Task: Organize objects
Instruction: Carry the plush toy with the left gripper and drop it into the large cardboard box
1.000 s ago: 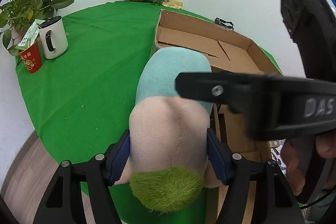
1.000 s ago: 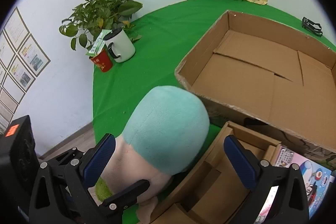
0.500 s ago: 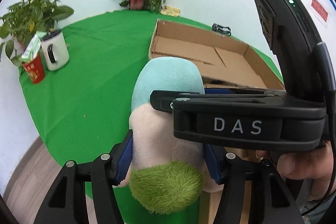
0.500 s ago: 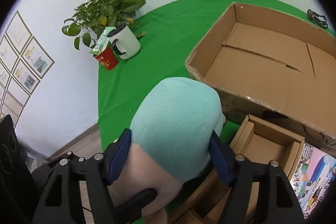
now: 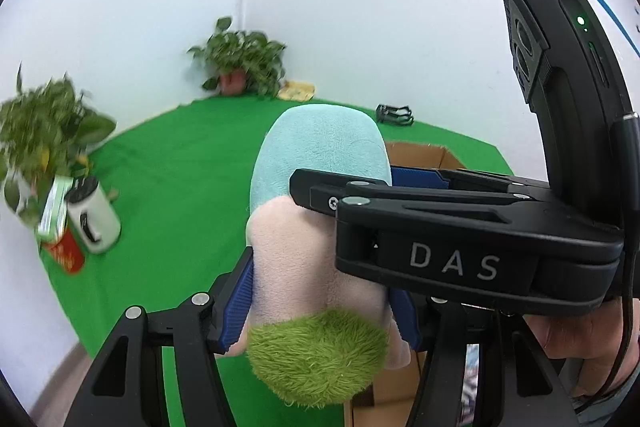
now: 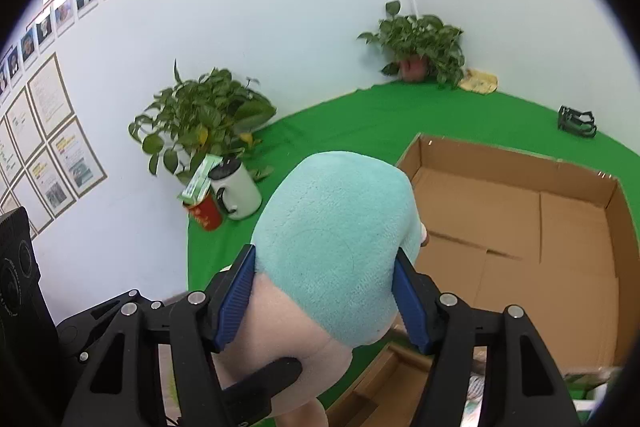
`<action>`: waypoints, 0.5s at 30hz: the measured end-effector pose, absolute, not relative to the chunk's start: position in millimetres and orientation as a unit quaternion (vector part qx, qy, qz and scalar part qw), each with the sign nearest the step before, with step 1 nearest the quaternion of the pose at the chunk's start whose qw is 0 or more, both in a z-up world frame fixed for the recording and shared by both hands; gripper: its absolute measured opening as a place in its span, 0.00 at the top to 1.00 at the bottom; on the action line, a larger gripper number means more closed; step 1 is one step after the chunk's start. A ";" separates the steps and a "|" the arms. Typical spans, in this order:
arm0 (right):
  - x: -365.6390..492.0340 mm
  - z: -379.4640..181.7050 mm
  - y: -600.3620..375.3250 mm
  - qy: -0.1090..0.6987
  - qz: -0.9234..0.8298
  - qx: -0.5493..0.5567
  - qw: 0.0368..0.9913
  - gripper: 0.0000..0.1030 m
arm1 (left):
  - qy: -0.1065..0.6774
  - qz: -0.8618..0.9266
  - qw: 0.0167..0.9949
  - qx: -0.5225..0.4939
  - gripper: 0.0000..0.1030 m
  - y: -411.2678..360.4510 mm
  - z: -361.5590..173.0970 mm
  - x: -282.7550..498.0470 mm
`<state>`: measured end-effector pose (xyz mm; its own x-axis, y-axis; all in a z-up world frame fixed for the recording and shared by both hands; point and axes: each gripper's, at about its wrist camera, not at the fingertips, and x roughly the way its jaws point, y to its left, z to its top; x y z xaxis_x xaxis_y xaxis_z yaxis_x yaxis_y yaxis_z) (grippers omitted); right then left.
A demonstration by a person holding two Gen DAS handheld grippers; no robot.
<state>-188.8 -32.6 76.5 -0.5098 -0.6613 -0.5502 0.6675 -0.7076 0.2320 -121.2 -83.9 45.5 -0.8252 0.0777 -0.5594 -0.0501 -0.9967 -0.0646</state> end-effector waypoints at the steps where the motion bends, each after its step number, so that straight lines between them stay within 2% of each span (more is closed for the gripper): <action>1: -192.3 80.8 -31.0 0.003 -0.871 0.310 0.381 0.37 | -0.022 0.956 0.036 -0.291 0.44 -81.9 50.3 -127.1; 8: -223.2 100.2 -26.4 -0.003 -0.884 0.284 0.371 0.37 | -0.021 0.957 0.047 -0.287 0.44 -64.5 75.4 -175.7; 15: -269.7 89.2 -26.8 -0.016 -0.870 0.312 0.382 0.37 | -0.028 0.951 0.036 -0.306 0.44 -59.5 66.0 -226.5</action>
